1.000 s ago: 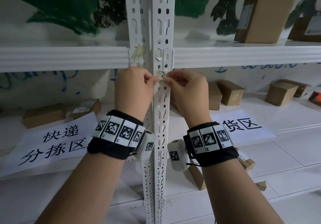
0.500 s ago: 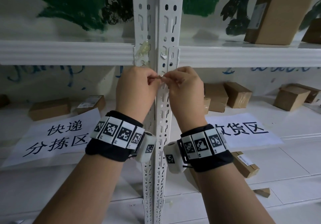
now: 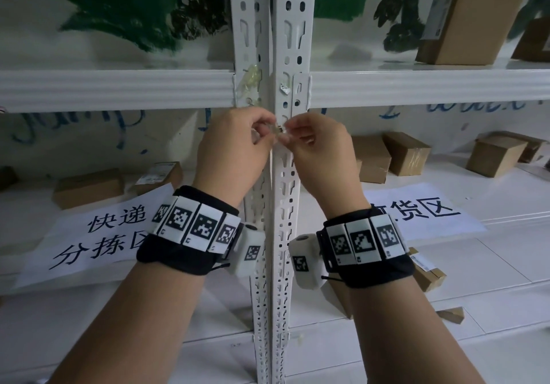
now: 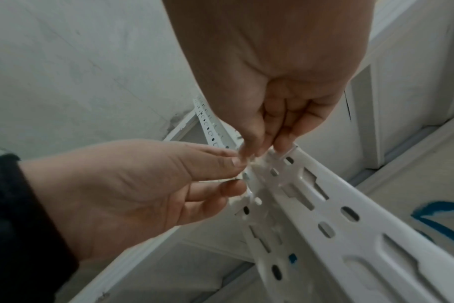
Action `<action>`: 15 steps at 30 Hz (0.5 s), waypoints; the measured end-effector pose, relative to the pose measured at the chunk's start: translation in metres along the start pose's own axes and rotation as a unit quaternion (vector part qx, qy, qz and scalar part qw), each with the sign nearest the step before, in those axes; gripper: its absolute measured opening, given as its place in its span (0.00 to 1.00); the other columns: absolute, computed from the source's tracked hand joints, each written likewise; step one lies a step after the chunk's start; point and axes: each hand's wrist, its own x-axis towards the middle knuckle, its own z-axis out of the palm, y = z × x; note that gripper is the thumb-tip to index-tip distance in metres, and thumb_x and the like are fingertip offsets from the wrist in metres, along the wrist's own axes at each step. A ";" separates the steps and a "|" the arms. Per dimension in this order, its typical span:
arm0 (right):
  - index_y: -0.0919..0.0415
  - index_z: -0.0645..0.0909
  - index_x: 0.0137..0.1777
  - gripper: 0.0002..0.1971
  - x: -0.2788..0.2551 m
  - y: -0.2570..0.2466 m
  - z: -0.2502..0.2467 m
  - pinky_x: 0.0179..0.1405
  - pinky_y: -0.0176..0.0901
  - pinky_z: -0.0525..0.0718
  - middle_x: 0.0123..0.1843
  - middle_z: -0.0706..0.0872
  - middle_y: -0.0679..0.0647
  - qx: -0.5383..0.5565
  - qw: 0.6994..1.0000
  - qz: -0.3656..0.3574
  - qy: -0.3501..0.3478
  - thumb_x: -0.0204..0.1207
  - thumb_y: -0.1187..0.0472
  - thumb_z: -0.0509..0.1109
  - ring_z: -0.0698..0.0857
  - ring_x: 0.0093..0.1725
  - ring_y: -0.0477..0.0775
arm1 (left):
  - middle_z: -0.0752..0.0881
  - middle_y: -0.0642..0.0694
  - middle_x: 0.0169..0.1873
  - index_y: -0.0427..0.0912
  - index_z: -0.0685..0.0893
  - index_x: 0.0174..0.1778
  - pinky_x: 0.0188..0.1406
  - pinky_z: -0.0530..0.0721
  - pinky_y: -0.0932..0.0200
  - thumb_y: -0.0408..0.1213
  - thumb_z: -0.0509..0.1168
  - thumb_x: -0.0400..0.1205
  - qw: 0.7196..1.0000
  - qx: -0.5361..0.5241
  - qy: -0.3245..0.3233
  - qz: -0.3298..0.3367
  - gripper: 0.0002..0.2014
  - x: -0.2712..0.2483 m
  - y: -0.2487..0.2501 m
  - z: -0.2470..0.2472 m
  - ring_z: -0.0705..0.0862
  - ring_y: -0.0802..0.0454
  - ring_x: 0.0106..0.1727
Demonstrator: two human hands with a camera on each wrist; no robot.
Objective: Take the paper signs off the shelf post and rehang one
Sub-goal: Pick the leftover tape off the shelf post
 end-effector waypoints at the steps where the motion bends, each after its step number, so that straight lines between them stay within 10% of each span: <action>1: 0.58 0.91 0.55 0.05 -0.002 -0.001 -0.001 0.46 0.27 0.83 0.43 0.90 0.41 0.005 1.000 0.013 -0.021 0.81 0.61 0.81 0.88 0.44 0.37 | 0.89 0.59 0.43 0.55 0.91 0.56 0.39 0.91 0.56 0.39 0.77 0.80 1.000 0.000 -0.008 0.001 0.11 -0.001 -0.001 -0.002 0.85 0.64 0.34; 9: 0.59 0.86 0.51 0.05 -0.023 -0.019 0.016 0.40 0.42 0.92 0.45 0.95 0.61 0.147 0.970 0.082 -0.176 0.82 0.66 0.80 0.96 0.44 0.60 | 0.90 0.60 0.46 0.55 0.91 0.56 0.51 0.90 0.59 0.34 0.70 0.85 0.999 0.008 -0.030 -0.031 0.11 -0.013 -0.034 -0.048 0.90 0.66 0.44; 15: 0.67 0.87 0.55 0.03 -0.057 0.005 0.106 0.40 0.46 0.96 0.43 0.96 0.62 0.077 0.956 0.160 -0.233 0.84 0.71 0.75 0.96 0.37 0.52 | 0.90 0.58 0.45 0.50 0.91 0.57 0.49 0.92 0.56 0.32 0.69 0.85 0.998 0.006 -0.026 -0.055 0.10 -0.024 -0.068 -0.074 0.91 0.64 0.39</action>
